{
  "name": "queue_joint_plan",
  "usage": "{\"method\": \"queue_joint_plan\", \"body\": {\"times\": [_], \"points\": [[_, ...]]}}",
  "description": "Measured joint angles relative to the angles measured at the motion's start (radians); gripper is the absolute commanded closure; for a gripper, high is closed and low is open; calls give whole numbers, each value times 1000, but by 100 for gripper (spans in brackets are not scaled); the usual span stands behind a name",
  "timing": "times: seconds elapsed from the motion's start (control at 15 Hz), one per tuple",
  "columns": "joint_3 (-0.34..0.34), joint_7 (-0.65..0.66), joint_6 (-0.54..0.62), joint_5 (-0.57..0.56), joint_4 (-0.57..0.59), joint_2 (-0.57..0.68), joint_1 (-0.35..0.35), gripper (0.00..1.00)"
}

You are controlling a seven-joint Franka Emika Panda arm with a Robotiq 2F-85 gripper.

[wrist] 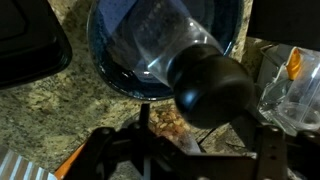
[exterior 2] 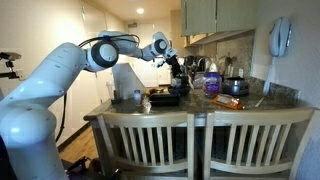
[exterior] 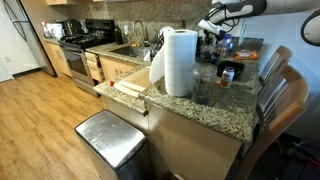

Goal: Remove the clear bottle from the black bowl and put the white and orange bottle in the black bowl

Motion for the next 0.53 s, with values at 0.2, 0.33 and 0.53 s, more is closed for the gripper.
{"method": "queue_joint_plan", "body": {"times": [0.2,0.33,0.53], "points": [[30,-28,0,33,0,0,3,0],[48,-48,0,57,0,0,-2,0],[53,-51,0,60,0,0,-7,0]]}}
